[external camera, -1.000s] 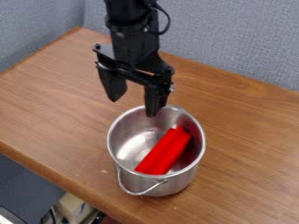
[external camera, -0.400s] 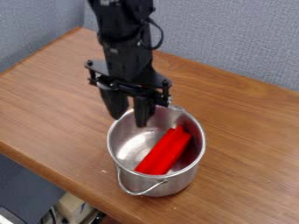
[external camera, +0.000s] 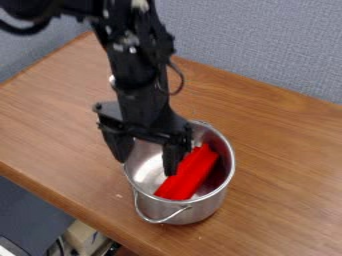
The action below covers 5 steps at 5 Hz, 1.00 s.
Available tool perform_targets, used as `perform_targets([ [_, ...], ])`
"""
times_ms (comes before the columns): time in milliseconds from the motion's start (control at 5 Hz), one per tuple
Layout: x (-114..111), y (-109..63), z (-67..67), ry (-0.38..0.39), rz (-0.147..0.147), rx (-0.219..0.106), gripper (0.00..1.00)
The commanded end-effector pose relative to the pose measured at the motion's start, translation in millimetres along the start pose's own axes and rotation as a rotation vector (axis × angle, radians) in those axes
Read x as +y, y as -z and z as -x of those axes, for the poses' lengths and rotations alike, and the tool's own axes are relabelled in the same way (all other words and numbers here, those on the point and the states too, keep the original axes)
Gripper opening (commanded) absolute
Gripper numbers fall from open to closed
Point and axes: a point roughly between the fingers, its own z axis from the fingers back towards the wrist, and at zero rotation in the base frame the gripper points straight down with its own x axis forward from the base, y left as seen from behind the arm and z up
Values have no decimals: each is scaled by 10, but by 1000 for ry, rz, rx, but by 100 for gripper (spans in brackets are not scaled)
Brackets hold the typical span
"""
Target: Put the red object in the metal pot
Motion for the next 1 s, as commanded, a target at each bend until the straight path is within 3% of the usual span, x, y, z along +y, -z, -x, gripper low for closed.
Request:
perform_targets([
  [0,15,-164,-92,49,16,-28,100],
  [200,42,-269,-163,92,28,-42,100],
  [600,24,-274,-39,163,28,-26,100],
  [800,-33,-201,-53,190,33,-20,100],
])
